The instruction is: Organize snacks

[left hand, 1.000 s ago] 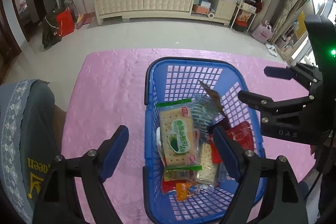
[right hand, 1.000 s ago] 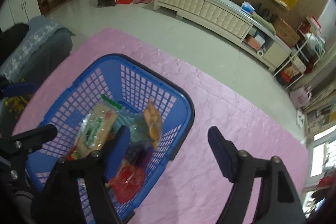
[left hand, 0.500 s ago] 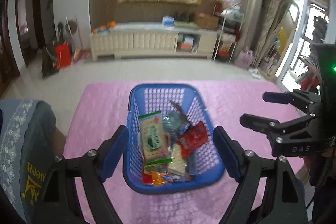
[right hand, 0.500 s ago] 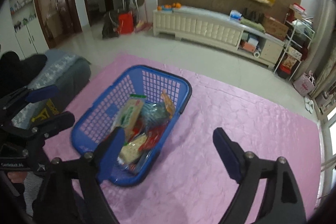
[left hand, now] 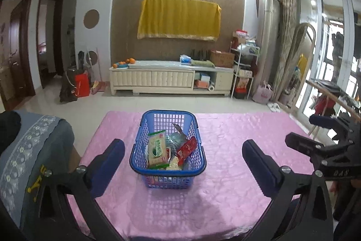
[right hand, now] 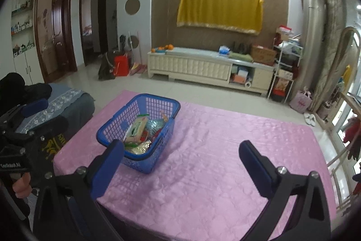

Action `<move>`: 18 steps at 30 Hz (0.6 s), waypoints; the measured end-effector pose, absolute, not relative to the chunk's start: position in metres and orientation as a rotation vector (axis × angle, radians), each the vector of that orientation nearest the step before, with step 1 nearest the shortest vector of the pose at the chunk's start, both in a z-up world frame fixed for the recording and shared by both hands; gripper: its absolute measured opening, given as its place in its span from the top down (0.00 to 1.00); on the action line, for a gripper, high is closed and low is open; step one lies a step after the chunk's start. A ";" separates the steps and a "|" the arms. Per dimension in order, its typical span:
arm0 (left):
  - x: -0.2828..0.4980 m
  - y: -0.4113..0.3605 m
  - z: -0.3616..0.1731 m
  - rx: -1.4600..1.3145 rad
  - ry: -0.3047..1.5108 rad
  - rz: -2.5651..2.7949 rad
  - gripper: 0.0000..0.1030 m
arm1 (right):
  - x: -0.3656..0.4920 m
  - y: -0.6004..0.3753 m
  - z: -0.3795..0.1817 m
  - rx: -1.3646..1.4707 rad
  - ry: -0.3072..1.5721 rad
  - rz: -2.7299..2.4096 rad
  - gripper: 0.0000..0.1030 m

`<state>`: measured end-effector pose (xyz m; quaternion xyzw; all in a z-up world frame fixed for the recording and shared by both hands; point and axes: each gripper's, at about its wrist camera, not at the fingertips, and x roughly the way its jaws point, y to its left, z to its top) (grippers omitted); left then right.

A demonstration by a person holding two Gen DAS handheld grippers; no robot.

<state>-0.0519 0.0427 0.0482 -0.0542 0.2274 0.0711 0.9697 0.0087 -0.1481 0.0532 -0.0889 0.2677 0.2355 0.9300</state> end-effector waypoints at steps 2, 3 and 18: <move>-0.064 0.036 0.050 -0.104 0.452 0.146 0.00 | -0.005 -0.150 0.055 -0.172 0.529 0.482 0.00; -0.068 0.033 0.051 -0.096 0.448 0.150 0.00 | -0.012 -0.150 0.056 -0.173 0.519 0.479 0.00; -0.088 0.012 0.052 -0.023 0.438 0.136 0.00 | -0.047 -0.161 0.058 -0.128 0.480 0.475 0.00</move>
